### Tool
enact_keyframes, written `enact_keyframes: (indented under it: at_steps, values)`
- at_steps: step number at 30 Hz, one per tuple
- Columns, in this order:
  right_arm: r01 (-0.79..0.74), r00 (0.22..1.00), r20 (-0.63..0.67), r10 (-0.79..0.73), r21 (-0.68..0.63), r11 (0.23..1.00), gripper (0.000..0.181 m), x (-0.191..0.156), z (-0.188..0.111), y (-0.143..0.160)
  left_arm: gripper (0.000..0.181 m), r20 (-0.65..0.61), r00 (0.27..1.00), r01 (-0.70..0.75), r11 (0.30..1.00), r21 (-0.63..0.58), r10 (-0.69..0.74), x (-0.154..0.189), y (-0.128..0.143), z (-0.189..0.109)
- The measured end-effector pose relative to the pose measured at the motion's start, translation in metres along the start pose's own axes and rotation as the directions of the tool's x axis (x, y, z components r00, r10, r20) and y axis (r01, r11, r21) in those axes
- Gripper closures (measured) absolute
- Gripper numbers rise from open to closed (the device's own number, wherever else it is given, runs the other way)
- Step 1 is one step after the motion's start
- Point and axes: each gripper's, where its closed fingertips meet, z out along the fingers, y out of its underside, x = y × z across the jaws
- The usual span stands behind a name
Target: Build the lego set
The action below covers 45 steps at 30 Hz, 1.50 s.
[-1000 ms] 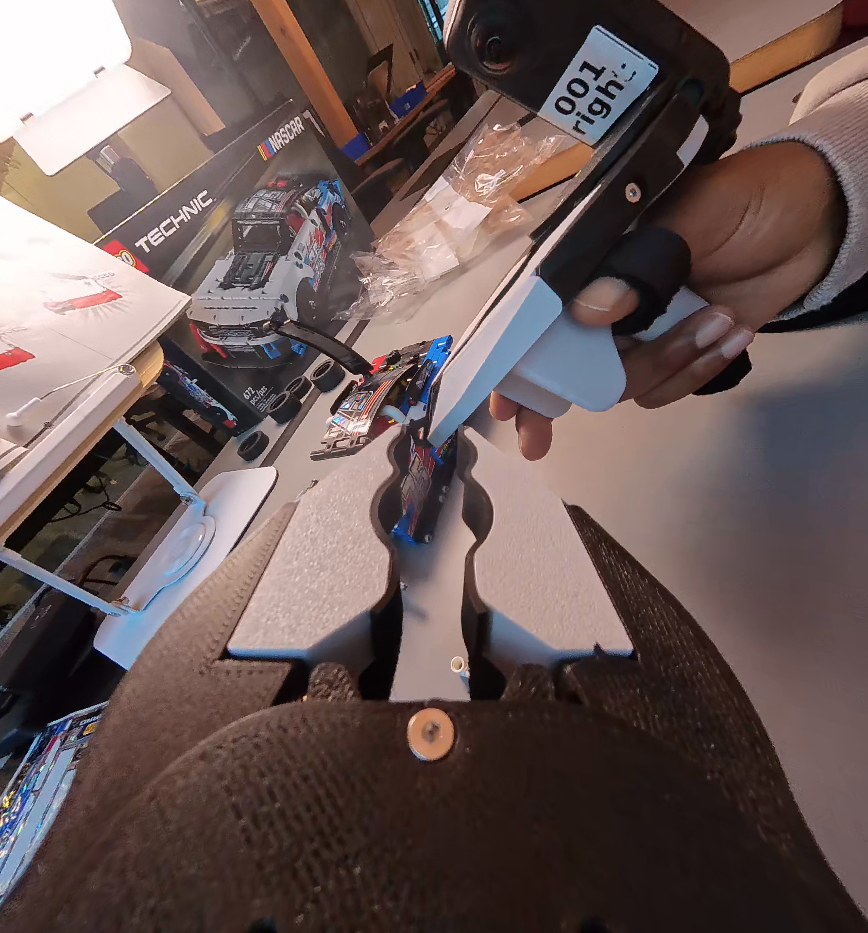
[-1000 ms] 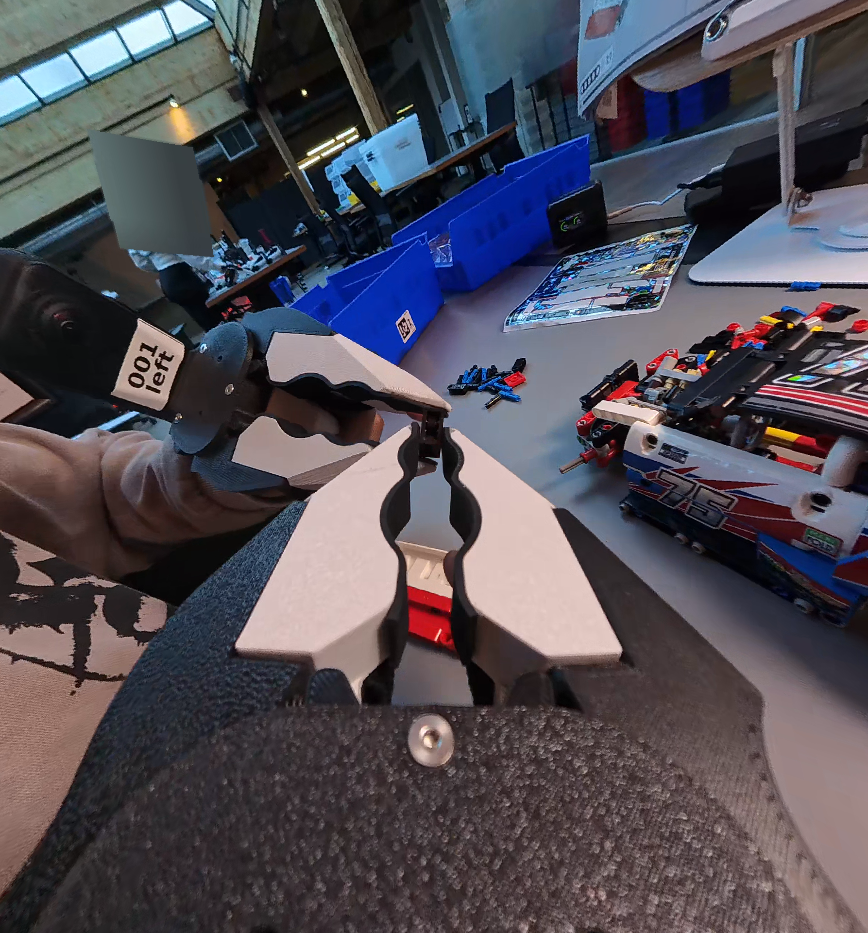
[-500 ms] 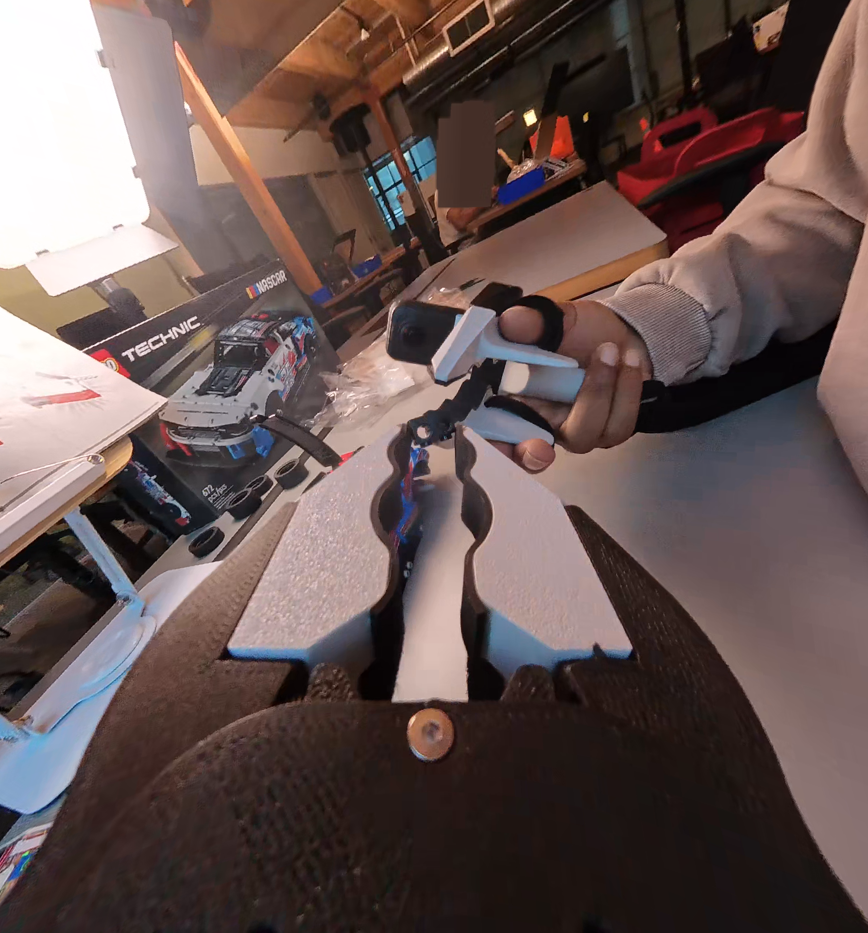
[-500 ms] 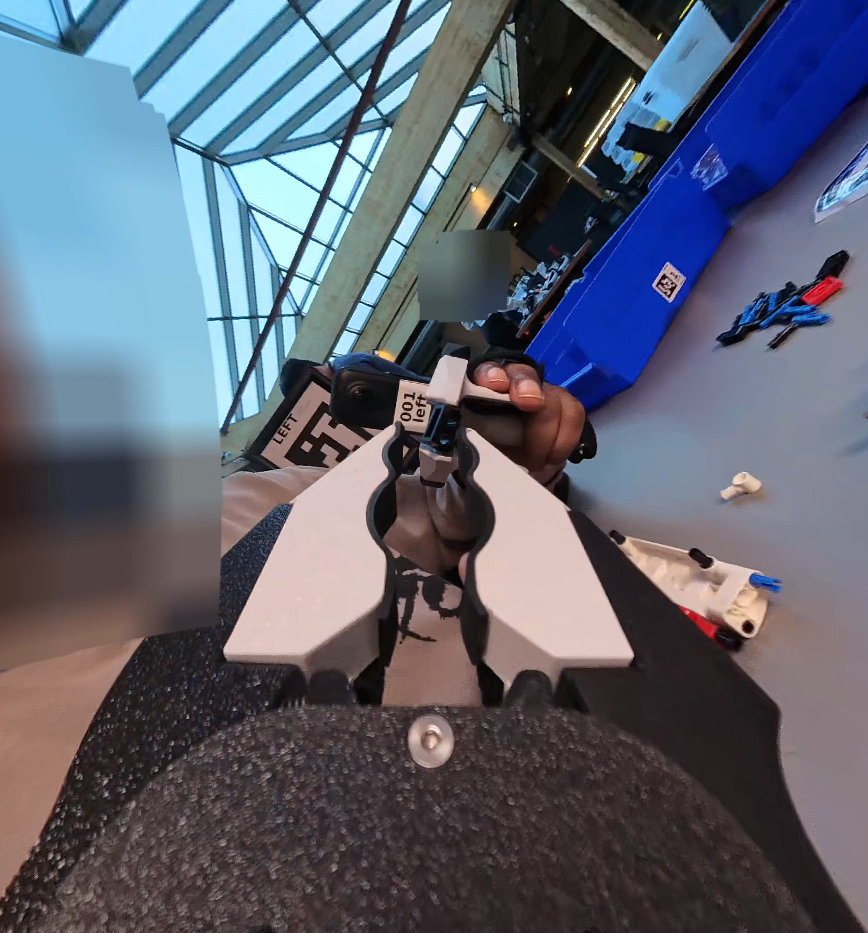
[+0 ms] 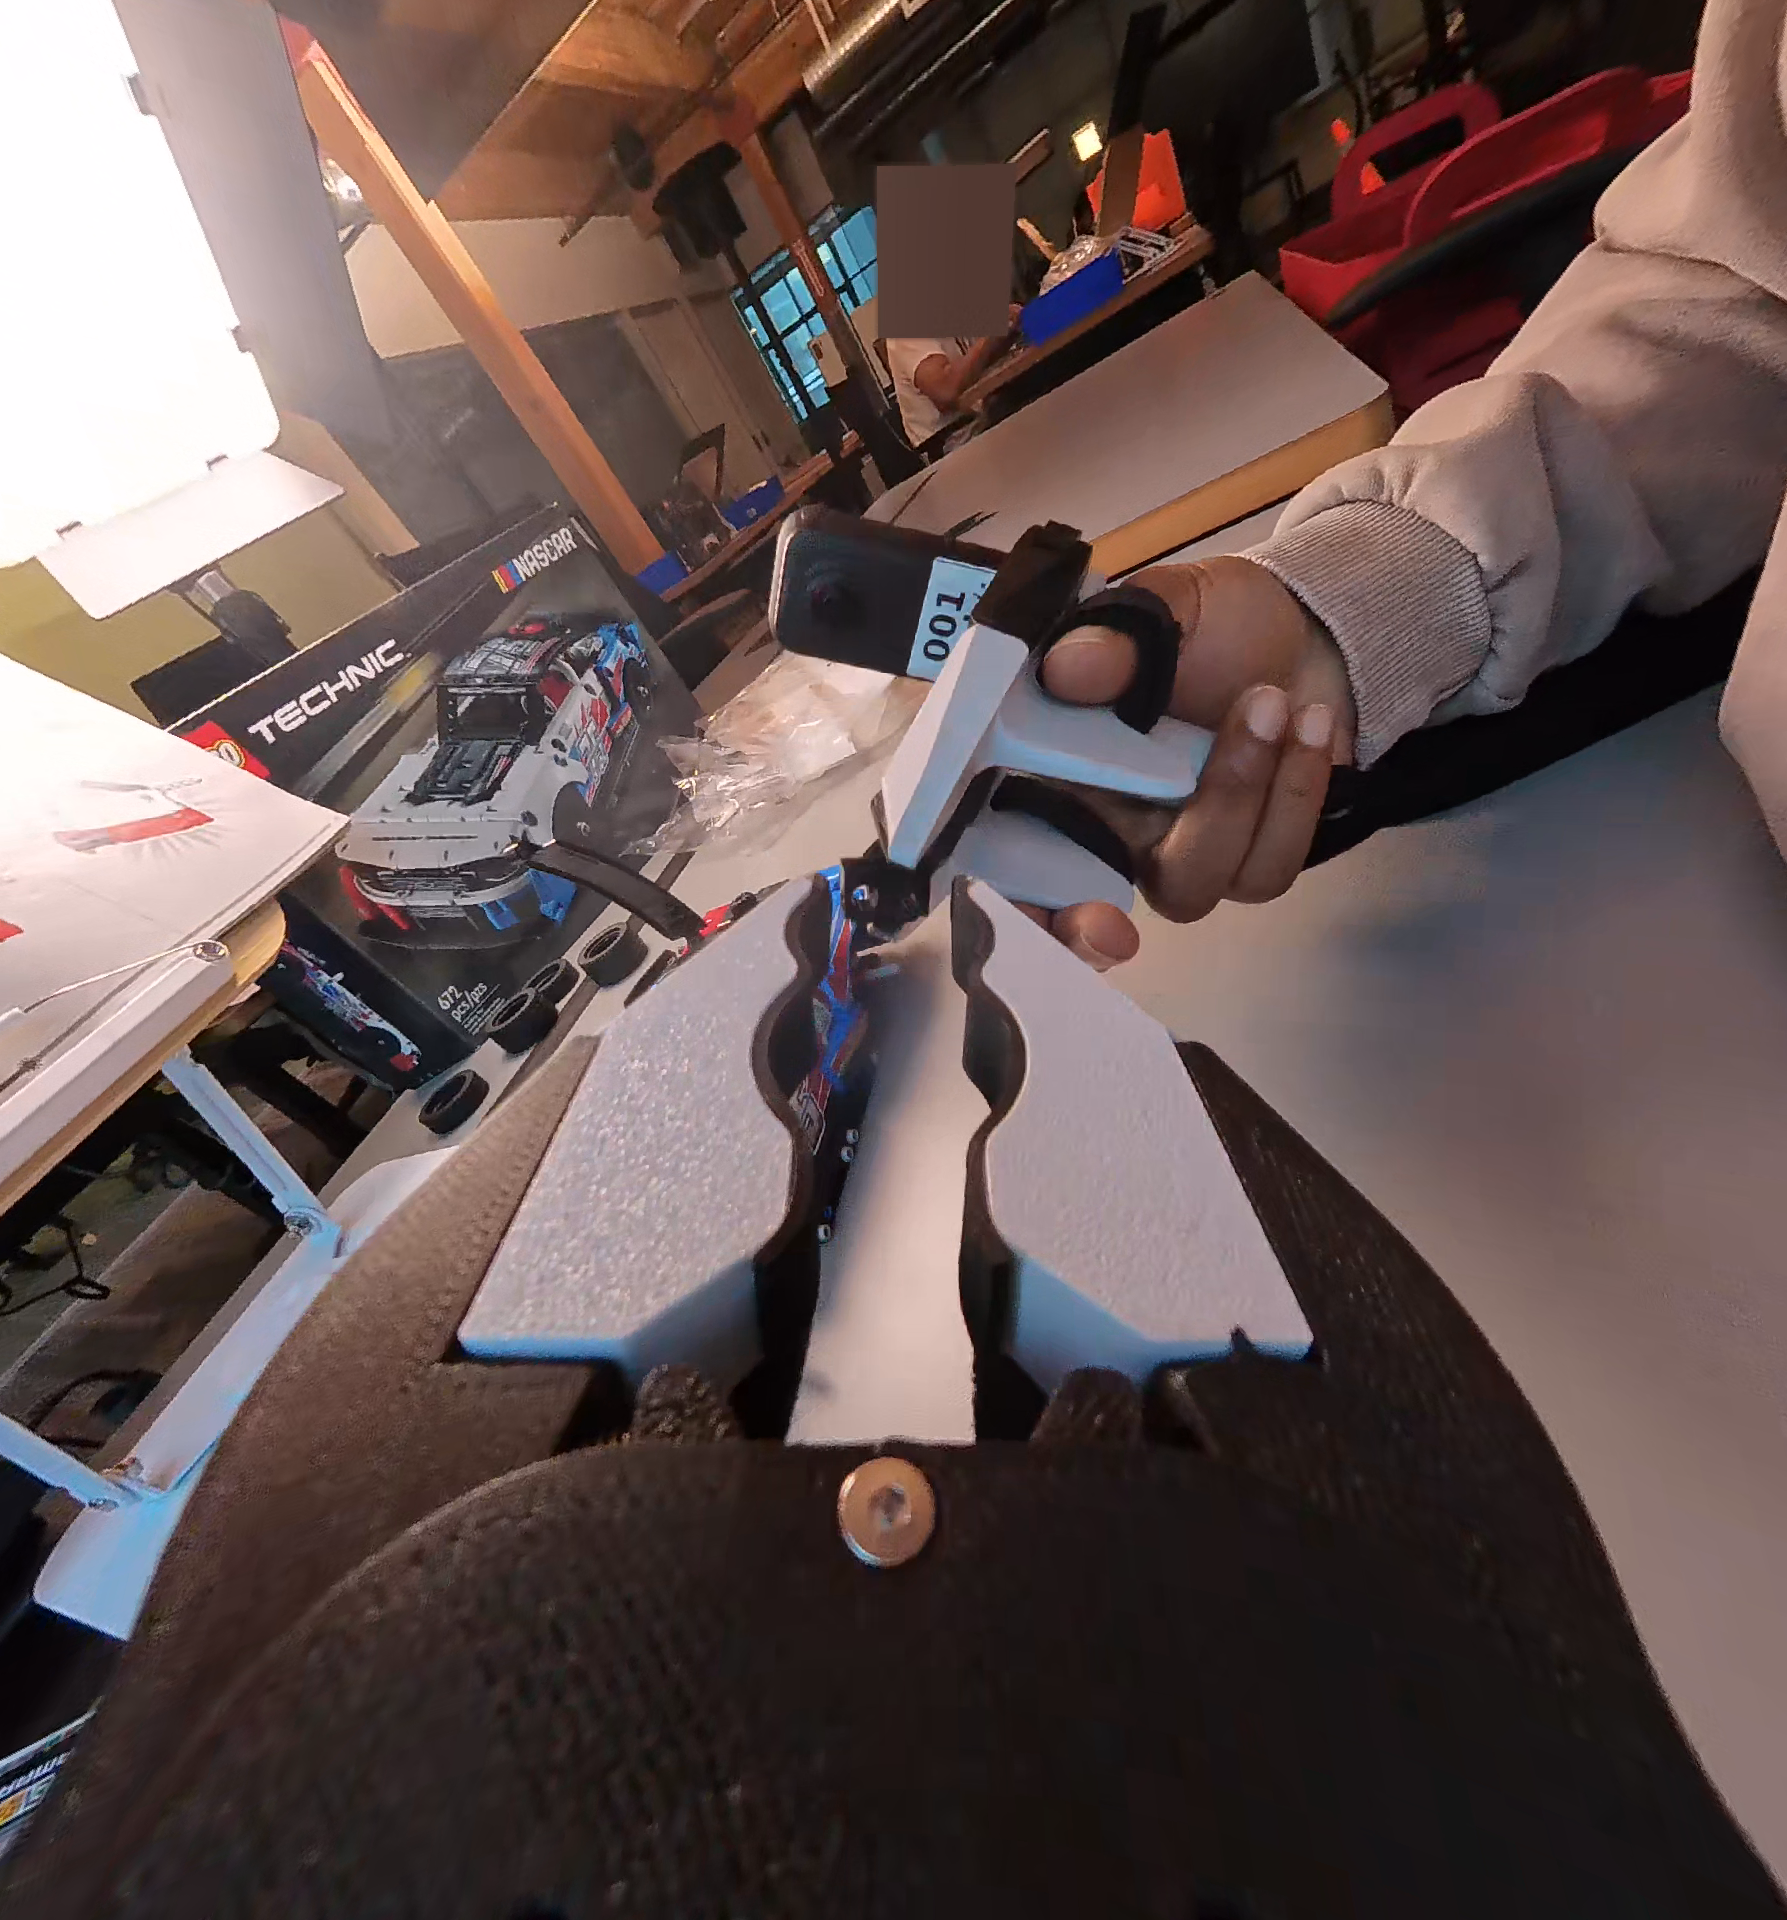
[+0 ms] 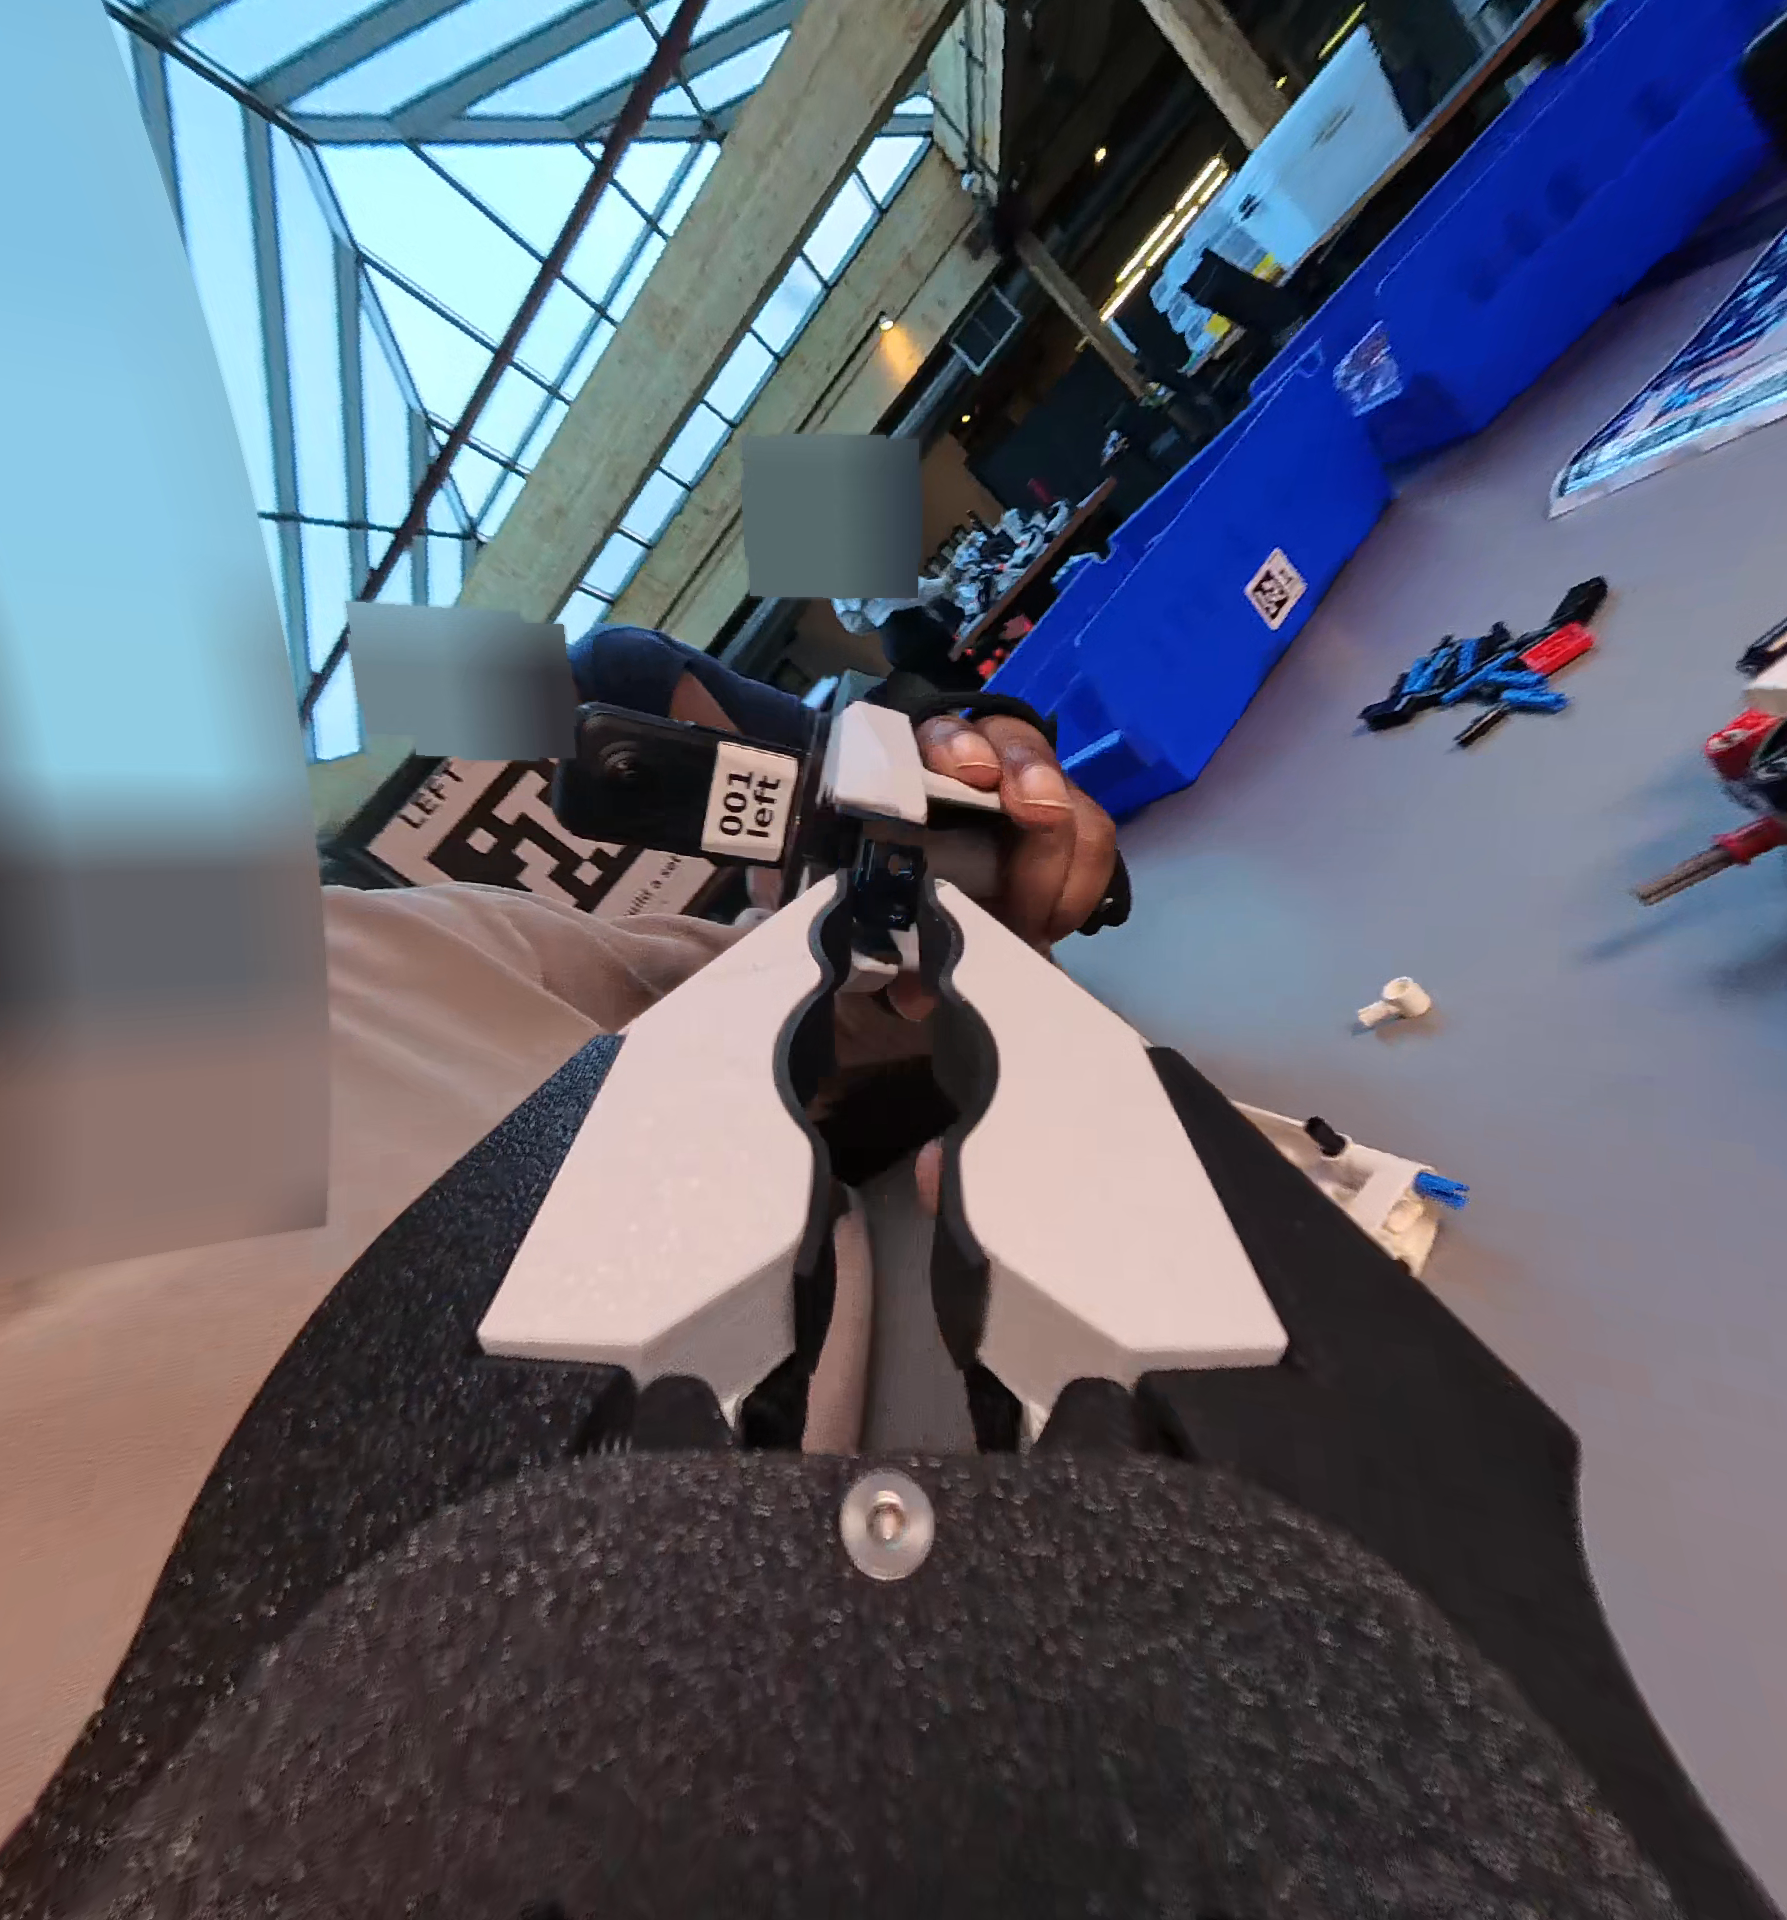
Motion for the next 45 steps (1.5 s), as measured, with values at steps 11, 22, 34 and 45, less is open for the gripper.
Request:
enact_keyframes:
  at_steps: [11,22,34,45]
  values:
    - [0.032,0.999,0.018,-0.032,-0.036,0.999,0.171,-0.007,0.0,0.003,0.167,-0.02,0.996,-0.089,0.996,0.023,0.09,0.004,-0.009,-0.004]
    - [0.097,0.993,-0.068,-0.102,-0.07,0.993,0.175,0.006,-0.007,-0.001,0.148,-0.031,0.984,0.167,0.969,-0.18,-0.175,-0.004,0.023,0.0]
    - [0.105,0.927,-0.326,-0.186,-0.252,0.962,0.174,0.059,-0.048,0.005,0.122,-0.002,0.784,0.397,0.506,-0.766,-0.62,0.059,0.115,-0.017]
    - [0.128,0.903,-0.367,-0.222,-0.265,0.956,0.174,0.062,-0.052,0.004,0.126,-0.024,0.868,0.284,0.536,-0.795,-0.497,0.069,0.115,-0.02]
